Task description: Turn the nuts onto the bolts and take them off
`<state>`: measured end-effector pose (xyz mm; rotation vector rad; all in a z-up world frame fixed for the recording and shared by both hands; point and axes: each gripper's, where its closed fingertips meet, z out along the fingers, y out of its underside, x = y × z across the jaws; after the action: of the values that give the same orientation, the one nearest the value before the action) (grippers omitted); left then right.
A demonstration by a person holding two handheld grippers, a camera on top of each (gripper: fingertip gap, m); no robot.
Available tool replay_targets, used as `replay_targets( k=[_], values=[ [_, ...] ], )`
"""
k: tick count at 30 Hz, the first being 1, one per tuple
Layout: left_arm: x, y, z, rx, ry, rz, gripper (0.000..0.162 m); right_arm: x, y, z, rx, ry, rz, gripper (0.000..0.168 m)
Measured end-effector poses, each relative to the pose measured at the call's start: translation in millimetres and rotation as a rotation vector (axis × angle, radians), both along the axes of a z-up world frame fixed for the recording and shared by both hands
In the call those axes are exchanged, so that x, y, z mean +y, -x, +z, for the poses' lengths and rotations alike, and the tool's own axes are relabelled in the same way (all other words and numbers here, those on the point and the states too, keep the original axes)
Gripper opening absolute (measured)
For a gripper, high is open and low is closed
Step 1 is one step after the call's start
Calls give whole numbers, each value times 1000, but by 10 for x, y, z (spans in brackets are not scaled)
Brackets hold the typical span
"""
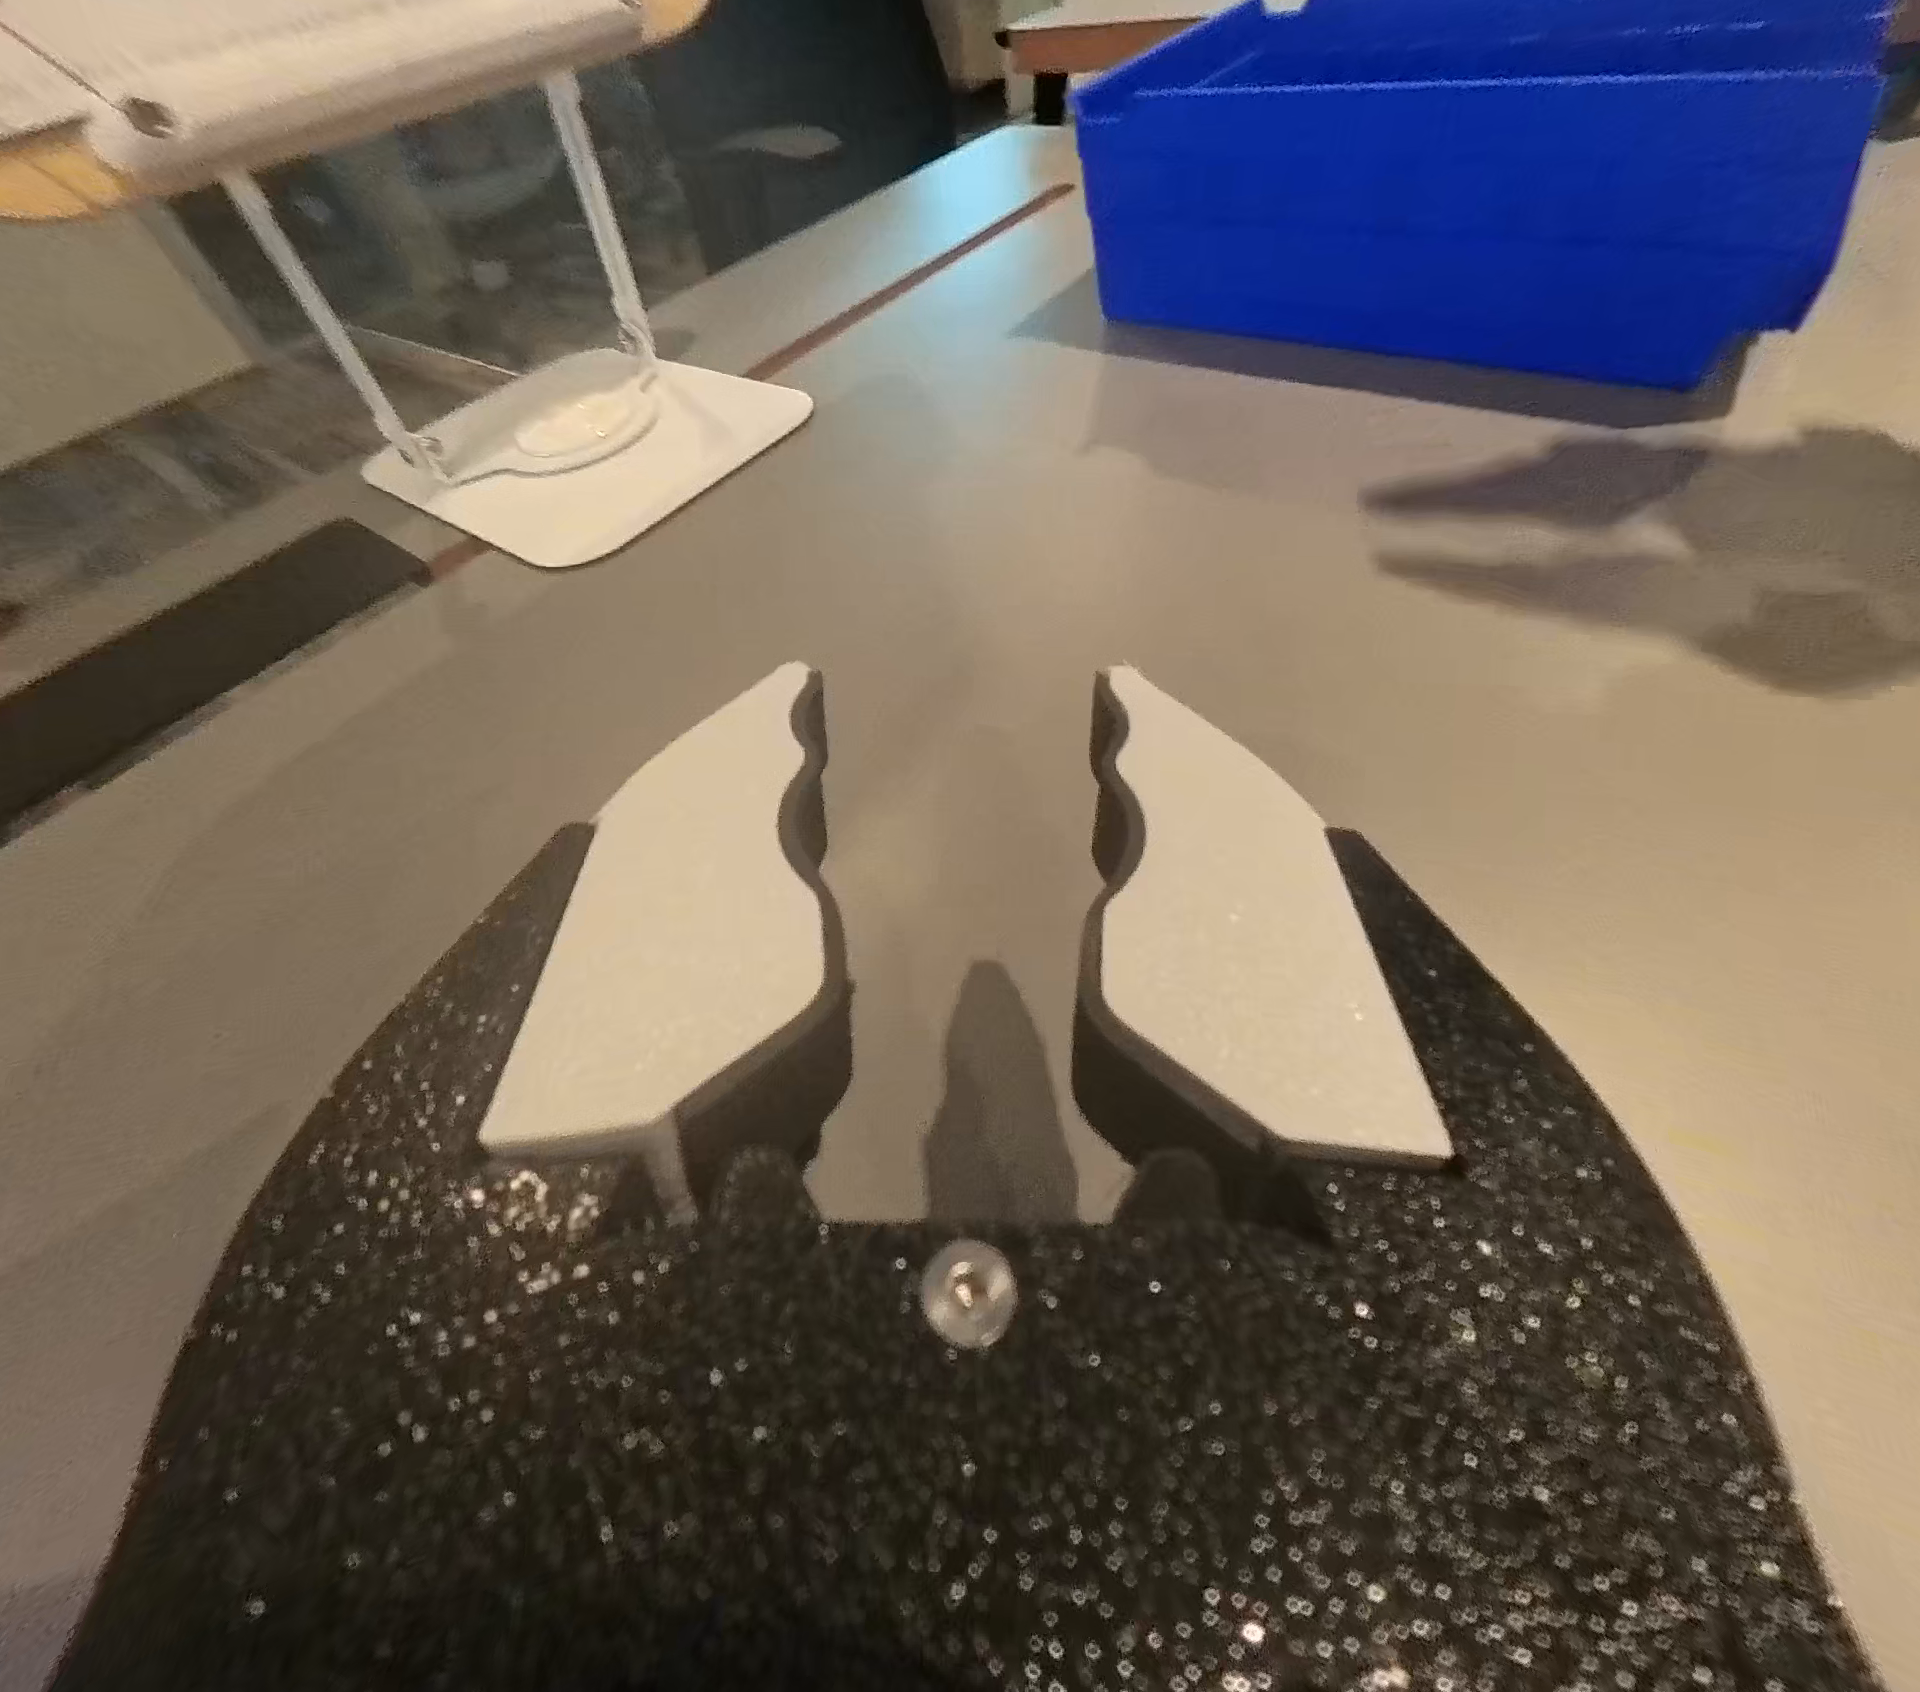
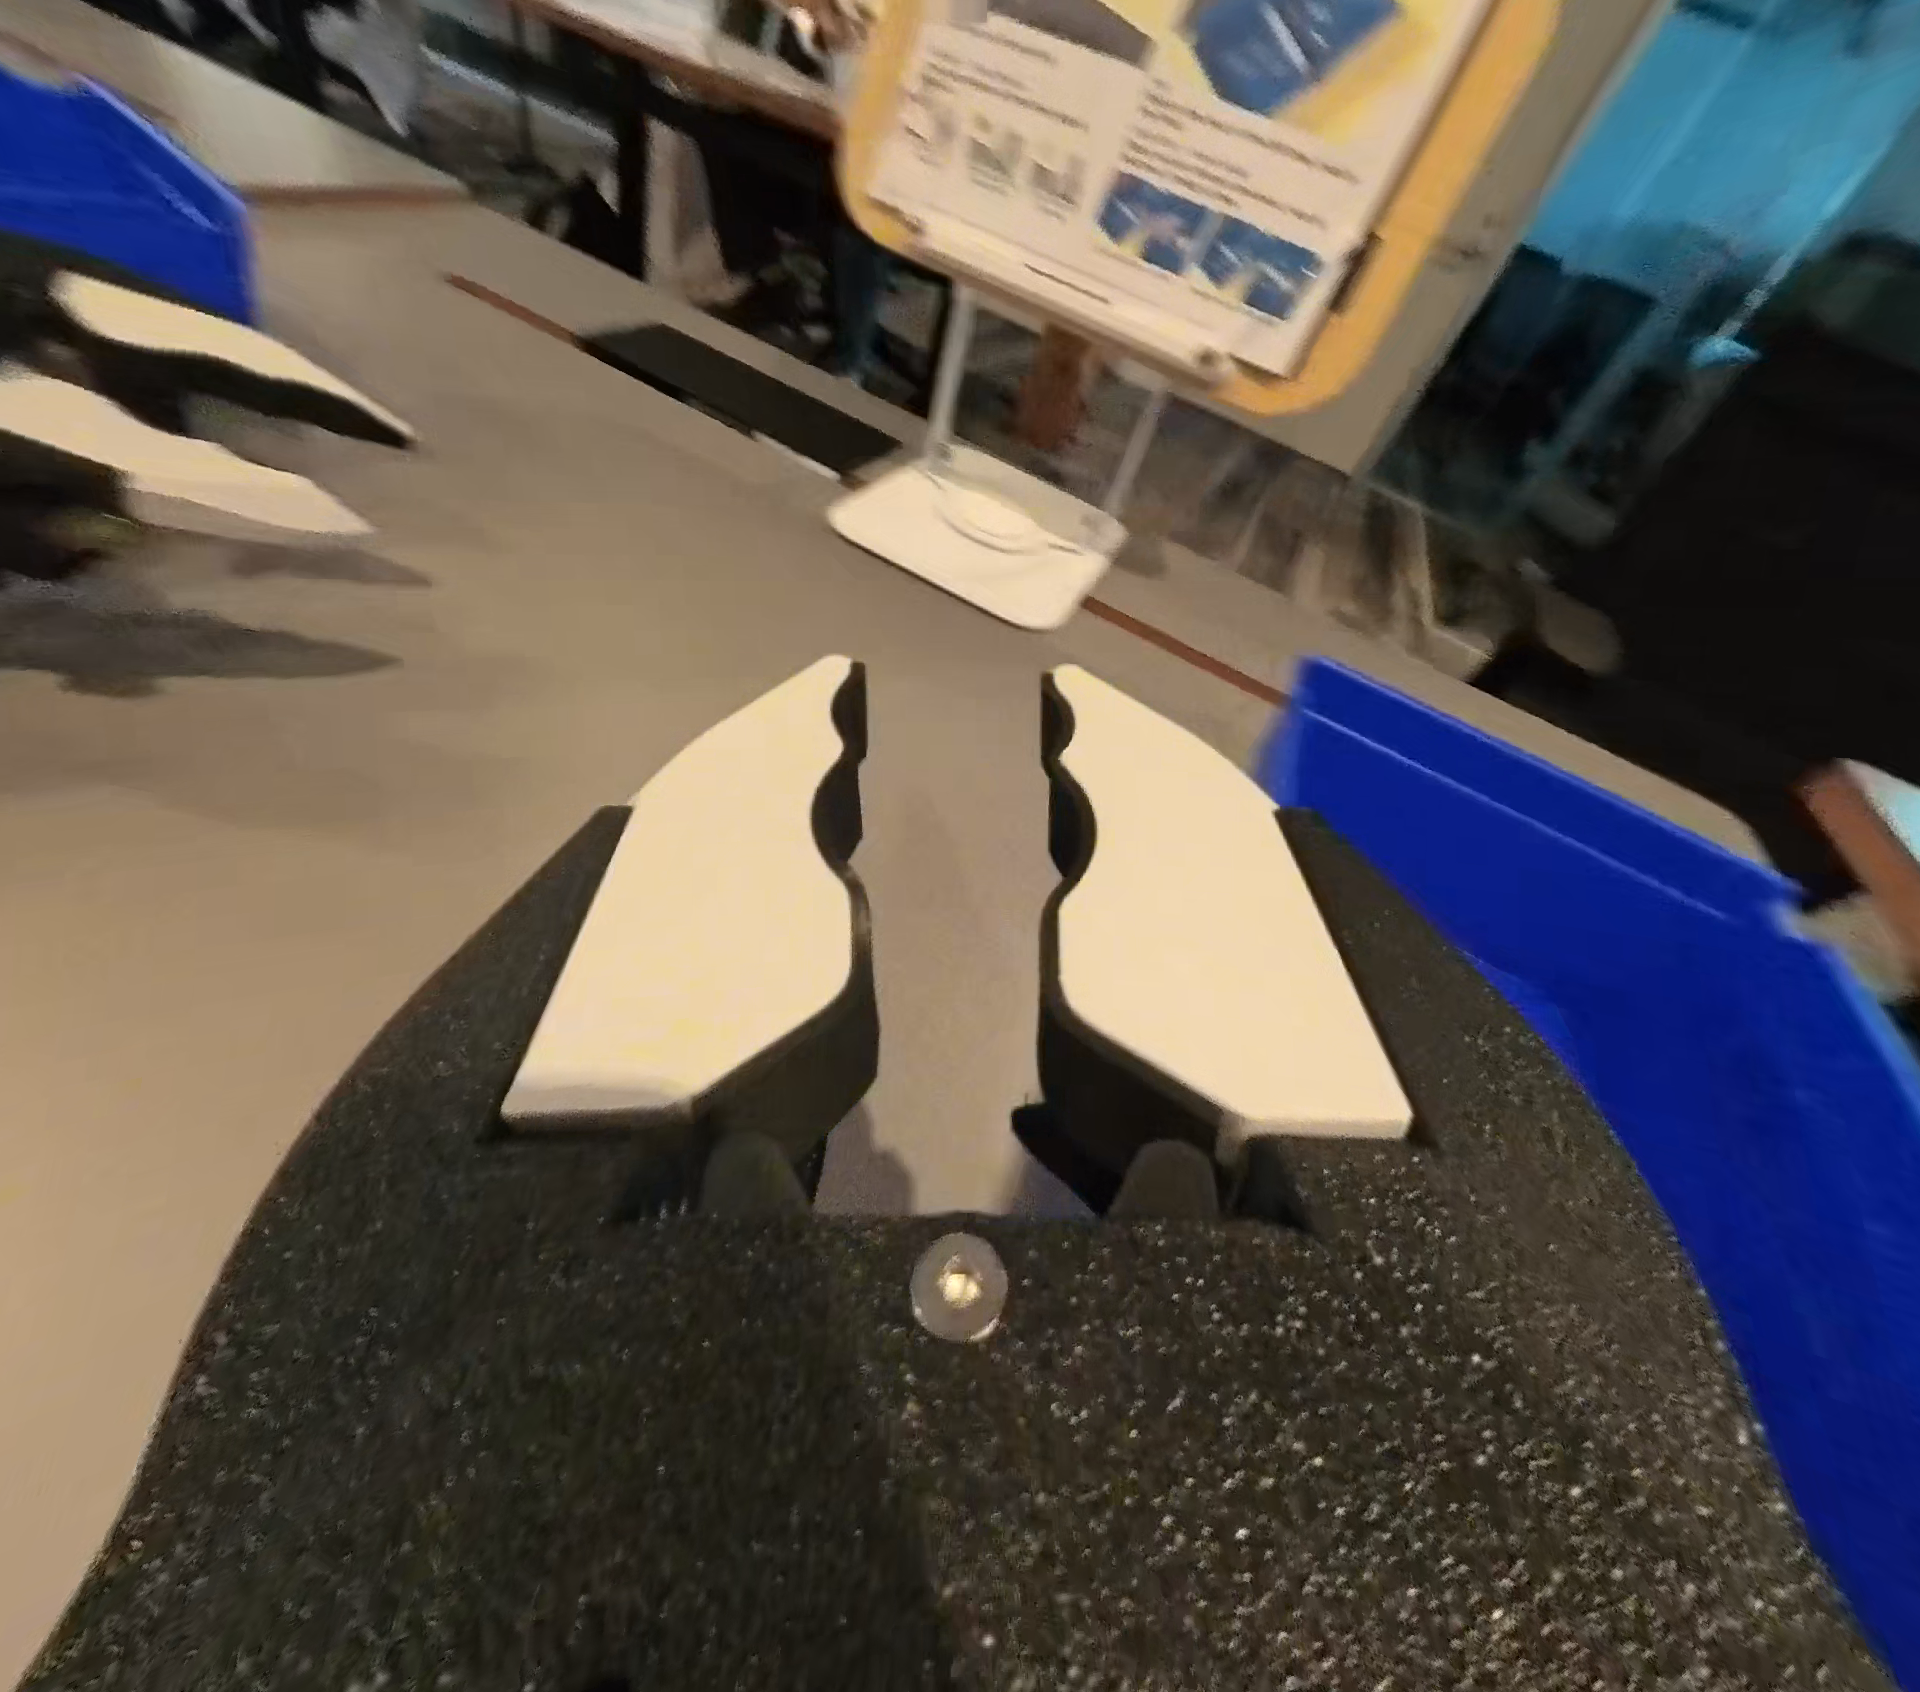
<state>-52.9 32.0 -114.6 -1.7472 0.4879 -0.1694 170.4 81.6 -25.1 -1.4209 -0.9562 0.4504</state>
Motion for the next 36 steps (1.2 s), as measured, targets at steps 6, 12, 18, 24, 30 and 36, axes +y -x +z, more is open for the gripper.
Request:
replay_targets(
  k=[6,12,18,24,30,36],
  values=[
    [-258,196,56,84,-64,199,49,-97,388,-440,81,-32,-51,28],
    [-413,557,55,246,-94,477,48,28,338,-710,7,57,-108,27],
    [-403,687,-33,294,-42,559,45,26,286,-699,53,84,-104,25],
    [-374,712,-147,244,9,544,45,8,331,-766,21,100,-83,23],
    [-361,661,-173,267,17,522,45,-6,370,-812,-10,99,-64,22],
    [-508,792,3,255,26,570,50,-34,375,-778,-35,39,-59,21]
  ],
)
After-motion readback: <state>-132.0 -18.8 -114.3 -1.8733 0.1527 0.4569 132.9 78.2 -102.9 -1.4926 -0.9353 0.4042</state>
